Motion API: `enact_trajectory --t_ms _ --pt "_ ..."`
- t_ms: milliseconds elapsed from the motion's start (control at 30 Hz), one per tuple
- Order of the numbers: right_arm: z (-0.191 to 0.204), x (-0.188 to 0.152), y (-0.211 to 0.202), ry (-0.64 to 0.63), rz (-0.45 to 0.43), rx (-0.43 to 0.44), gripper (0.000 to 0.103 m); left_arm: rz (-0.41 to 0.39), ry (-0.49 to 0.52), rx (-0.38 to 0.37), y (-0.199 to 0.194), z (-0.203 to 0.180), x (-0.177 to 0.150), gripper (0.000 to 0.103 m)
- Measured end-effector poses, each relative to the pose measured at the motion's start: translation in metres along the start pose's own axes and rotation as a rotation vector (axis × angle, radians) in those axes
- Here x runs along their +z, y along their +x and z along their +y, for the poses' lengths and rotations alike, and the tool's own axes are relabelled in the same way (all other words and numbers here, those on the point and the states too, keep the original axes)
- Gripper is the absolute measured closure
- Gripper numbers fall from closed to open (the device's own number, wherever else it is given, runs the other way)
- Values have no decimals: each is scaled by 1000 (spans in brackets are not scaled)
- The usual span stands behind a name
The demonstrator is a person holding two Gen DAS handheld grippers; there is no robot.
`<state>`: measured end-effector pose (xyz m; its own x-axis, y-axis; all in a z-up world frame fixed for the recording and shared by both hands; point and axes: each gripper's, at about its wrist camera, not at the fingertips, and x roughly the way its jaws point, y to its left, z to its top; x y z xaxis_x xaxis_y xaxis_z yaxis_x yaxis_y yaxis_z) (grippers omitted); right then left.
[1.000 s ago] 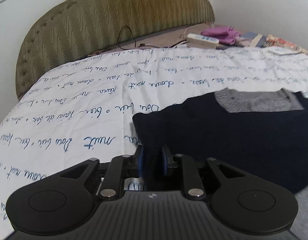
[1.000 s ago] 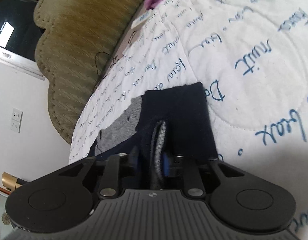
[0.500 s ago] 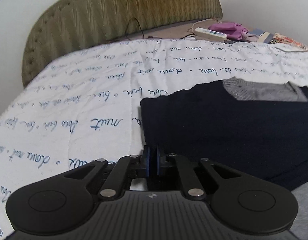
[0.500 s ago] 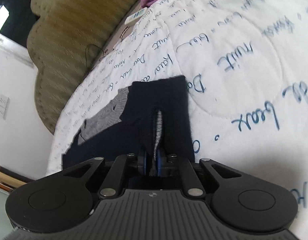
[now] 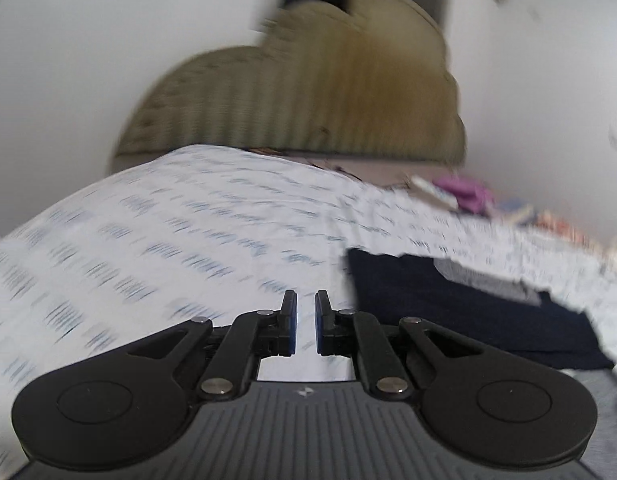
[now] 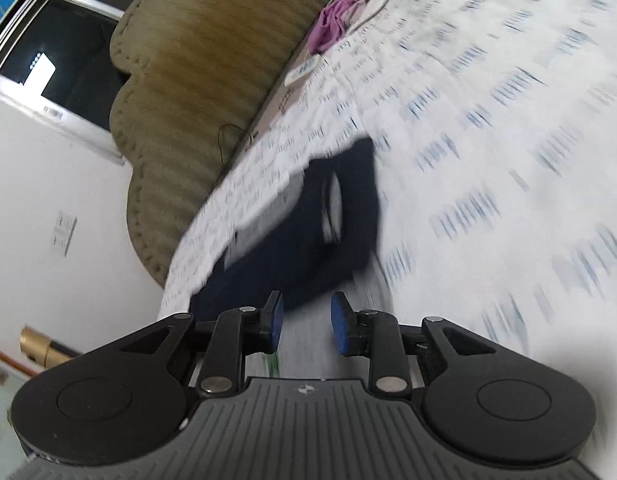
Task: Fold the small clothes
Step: 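Grasp the grey sweater's side edge with both tools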
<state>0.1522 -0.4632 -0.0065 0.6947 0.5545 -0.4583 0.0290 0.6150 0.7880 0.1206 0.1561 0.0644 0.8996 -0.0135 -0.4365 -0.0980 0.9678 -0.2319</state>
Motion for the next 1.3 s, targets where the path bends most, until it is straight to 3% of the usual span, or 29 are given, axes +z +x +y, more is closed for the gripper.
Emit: enact_trajectory --t_ms 167,233,300,367,433,567,633,700,733,800,833,867,900,1000,1100,1200,1233,1300 --pt "-11 -65 -44 -42 73 -125 56 -1 -181 92 -65 80 11 91" --pt "-17 -77 -56 -45 71 -147 55 -9 -266 112 -80 108 25 77" --pt "-23 -74 -63 -2 42 -129 56 9 -353 98 -83 120 33 56" --pt "-24 -63 -58 24 17 -87 56 48 -402 4 -74 113 28 48" --pt "-24 -51 -42 50 27 -76 56 144 -401 -101 -54 90 14 48" --pt "-20 -44 -4 49 95 -70 57 366 -341 -185 -11 41 -28 48" --pt "-18 -47 6 23 122 -60 68 436 -278 -197 2 21 -45 48" --pt "-19 -51 14 13 151 -86 85 410 -240 -182 2 8 -56 43" --pt "-21 -53 14 18 157 -92 88 412 -228 -188 4 3 -56 41" --pt "-23 -55 14 33 158 -80 93 424 -218 -197 10 -7 -53 47" --pt "-24 -55 15 35 150 -92 97 431 -201 -196 12 -11 -52 68" --pt "-22 -56 15 27 143 -98 100 466 -177 -192 14 -16 -52 101" --pt "-18 -56 13 14 131 -106 99 493 -162 -181 16 -20 -52 101" --pt "-5 -53 -4 -33 61 -136 99 454 -74 -110 4 -22 -48 101" --pt "-27 -48 -13 25 37 -168 101 469 -115 -124 8 -1 -55 100" --pt "-37 -53 -10 59 30 -135 99 447 -59 -105 6 -13 -55 98" --pt "-36 -53 -9 62 26 -124 88 442 -50 -107 4 -15 -55 98" --pt "-34 -56 -10 65 21 -121 83 461 -87 -129 -4 -11 -54 95"
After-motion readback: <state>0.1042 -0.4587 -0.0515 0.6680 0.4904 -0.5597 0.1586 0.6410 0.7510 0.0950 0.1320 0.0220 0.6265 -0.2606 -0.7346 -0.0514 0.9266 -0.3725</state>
